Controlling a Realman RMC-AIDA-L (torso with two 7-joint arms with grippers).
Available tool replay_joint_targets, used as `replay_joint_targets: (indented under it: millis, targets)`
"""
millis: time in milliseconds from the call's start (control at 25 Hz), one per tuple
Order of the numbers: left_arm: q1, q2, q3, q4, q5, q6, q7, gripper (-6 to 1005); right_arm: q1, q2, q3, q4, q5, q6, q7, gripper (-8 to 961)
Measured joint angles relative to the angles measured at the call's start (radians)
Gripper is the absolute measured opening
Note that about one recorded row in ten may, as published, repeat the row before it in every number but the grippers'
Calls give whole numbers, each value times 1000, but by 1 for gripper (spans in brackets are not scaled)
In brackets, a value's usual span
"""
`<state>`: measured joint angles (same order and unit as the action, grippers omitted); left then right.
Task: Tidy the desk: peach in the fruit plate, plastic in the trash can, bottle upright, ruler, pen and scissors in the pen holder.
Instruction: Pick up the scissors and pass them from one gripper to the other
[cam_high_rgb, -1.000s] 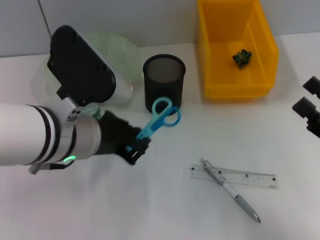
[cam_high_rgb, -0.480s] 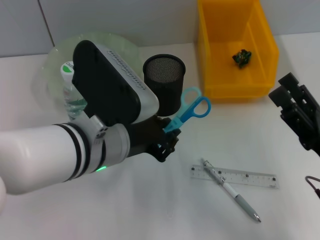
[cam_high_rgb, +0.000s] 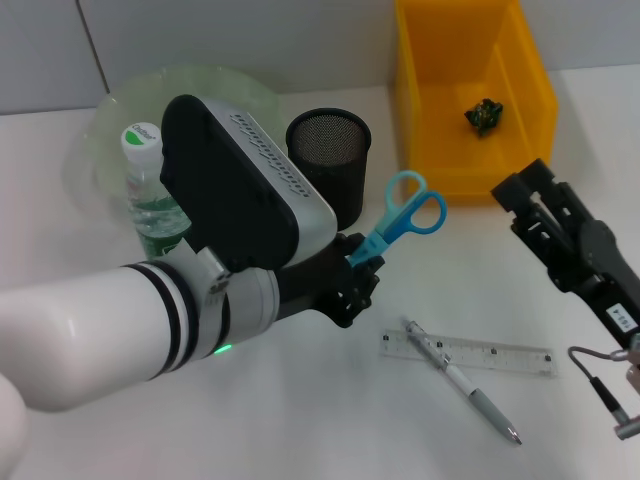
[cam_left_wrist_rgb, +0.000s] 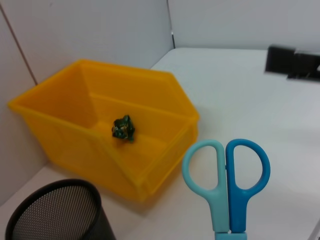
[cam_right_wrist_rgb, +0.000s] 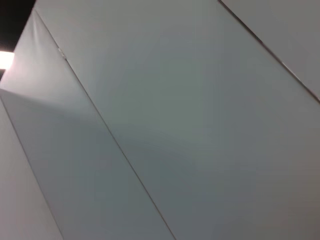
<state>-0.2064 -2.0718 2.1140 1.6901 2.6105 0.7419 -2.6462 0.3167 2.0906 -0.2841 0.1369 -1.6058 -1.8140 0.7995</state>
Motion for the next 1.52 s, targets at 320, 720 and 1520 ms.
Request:
replay_joint_targets:
  millis: [320, 720, 1520]
  targets:
    - [4, -2, 31, -2, -1, -42, 14, 238, 22, 2, -13, 27, -9, 56, -21, 757]
    - [5, -2, 50, -2, -2, -47, 16, 242, 44, 2, -16, 54, -12, 109, -43, 756]
    - [5, -1, 50, -3, -9, -59, 15, 251, 54, 1, -16, 70, -36, 171, -36, 701]
